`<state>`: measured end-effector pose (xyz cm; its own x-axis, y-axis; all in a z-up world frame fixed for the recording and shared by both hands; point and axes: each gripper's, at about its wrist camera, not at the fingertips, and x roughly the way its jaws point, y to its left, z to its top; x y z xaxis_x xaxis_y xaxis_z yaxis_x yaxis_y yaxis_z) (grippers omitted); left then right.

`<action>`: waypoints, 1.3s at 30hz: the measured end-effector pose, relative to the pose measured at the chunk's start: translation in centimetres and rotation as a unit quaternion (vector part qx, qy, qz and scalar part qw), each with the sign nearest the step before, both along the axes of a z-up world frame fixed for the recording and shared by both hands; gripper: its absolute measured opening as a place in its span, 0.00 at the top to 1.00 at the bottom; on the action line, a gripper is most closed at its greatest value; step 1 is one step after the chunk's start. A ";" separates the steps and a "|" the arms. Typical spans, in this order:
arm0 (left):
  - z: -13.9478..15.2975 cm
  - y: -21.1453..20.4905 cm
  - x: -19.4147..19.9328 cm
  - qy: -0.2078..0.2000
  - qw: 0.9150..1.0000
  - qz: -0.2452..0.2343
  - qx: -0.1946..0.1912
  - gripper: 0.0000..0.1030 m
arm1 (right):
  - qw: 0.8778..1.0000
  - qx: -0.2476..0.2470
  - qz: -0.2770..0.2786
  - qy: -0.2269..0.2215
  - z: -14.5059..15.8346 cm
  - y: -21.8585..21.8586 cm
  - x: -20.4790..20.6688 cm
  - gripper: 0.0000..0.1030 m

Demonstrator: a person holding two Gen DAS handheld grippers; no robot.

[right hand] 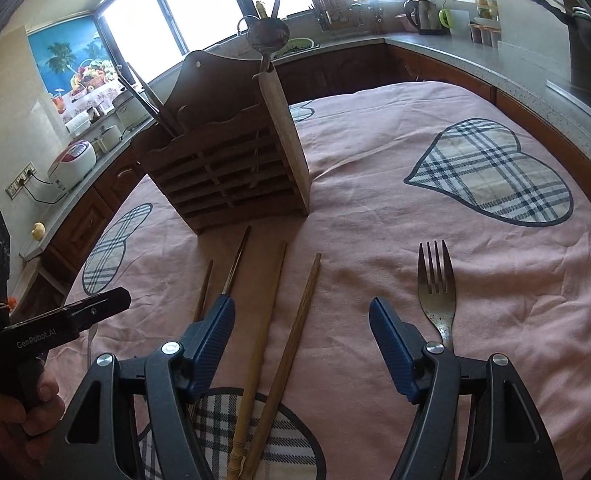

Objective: Organize utensils
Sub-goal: 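Close the left tool on a wooden chopstick while the right tool closes on another wooden chopstick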

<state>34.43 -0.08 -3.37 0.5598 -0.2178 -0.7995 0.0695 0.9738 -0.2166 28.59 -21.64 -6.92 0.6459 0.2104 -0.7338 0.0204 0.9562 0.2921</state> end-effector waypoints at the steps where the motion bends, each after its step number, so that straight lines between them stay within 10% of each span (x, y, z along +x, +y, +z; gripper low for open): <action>1: -0.1 -0.2 0.4 0.002 1.000 -0.002 0.005 0.33 | 1.000 -0.001 0.001 0.002 -0.1 0.1 0.4 0.32; 14: -2.2 -4.3 5.5 0.020 0.998 -0.053 0.040 0.36 | 0.999 -0.018 0.006 0.035 -2.2 -0.1 5.0 0.63; 31: -4.6 -7.5 6.9 0.031 0.991 -0.118 0.050 0.89 | 0.994 -0.087 0.042 0.047 -3.6 2.0 6.0 0.83; 39: -4.3 -6.1 6.7 0.038 0.992 -0.117 0.014 0.95 | 0.996 -0.057 0.041 0.046 -3.5 1.5 5.8 0.92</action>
<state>41.16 -6.17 -7.67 0.4340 -0.3110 -0.8455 0.2785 0.9389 -0.2024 34.36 -20.16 -10.40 0.5582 0.1721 -0.8117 -0.0381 0.9825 0.1821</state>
